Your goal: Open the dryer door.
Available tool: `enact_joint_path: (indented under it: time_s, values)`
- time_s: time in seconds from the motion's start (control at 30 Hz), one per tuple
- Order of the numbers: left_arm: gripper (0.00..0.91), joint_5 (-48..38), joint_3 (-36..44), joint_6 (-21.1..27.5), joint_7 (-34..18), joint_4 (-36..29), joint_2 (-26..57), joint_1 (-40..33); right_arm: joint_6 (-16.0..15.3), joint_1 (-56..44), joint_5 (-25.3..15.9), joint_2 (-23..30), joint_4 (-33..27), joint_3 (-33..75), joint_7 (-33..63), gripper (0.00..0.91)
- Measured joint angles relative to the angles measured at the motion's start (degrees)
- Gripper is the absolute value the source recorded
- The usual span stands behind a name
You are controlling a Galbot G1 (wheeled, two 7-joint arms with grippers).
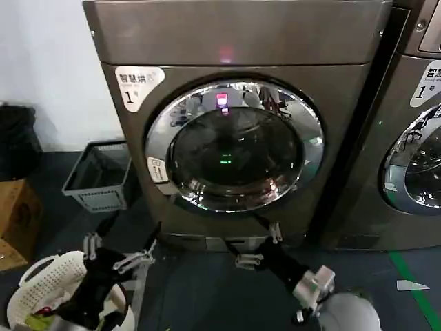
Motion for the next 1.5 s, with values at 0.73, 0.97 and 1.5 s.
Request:
enact_joint_path:
  time_s: [0.73,0.97,1.5]
  values:
    - [0.907,-0.04,-0.18,-0.2,-0.44,0.47,-0.01,0.78,-0.19,20.51,0.72,2.32,-14.45,-15.09,1.05,0.907]
    - [0.907,-0.04,-0.2,-0.25,-0.55,0.58,0.28,0.9,-0.14,24.72,0.08,4.31,-18.12,-19.05,0.97,0.907]
    - [0.907,-0.02,-0.24,-0.93,-0.65,1.67,0.31,0.47,0.41,31.46,-0.5,8.46,-23.69,-23.14,1.05,0.907]
